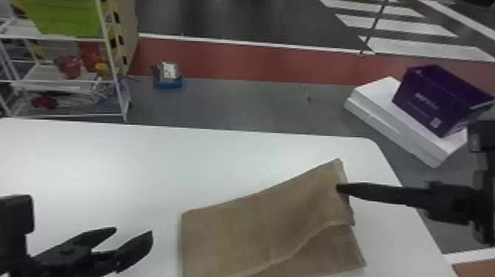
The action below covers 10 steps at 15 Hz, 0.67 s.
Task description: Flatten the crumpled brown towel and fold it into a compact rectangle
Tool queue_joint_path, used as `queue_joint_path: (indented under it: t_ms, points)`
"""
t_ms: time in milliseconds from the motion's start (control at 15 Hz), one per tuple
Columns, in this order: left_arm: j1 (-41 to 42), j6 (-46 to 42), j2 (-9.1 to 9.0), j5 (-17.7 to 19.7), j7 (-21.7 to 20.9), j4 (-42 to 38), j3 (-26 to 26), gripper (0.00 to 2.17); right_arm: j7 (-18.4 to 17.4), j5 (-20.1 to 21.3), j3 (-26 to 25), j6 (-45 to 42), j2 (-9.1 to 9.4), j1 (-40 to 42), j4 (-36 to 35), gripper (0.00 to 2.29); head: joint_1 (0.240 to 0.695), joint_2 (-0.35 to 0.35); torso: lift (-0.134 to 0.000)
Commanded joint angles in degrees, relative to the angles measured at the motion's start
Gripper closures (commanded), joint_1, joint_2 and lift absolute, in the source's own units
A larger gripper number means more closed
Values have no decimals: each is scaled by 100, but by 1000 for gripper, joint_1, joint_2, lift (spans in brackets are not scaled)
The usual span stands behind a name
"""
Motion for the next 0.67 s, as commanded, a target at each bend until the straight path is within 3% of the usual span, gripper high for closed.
queue_joint_path:
  t_ms: [0, 200, 333, 467, 600]
  points:
    - [-21, 0, -15, 5, 8, 2, -19, 76, 4, -237, -281, 12, -50, -228, -29, 1025, 695, -188, -124]
    - [-21, 0, -15, -4, -10, 46, -19, 76, 12, 238, 53, 12, -23, 168, -29, 1025, 695, -202, -124]
    - [-47, 0, -15, 5, -1, 55, -19, 76, 12, 9, -176, 12, -59, 45, -20, 1025, 695, -202, -124]
    - [-56, -18, -15, 5, -10, 64, -19, 76, 65, 97, 18, 12, -50, 141, -38, 1025, 695, -207, -124]
    - [-56, 0, -15, 5, -1, 64, -28, 76, 92, -474, -369, 12, -32, -17, -117, 1025, 695, -202, -124]
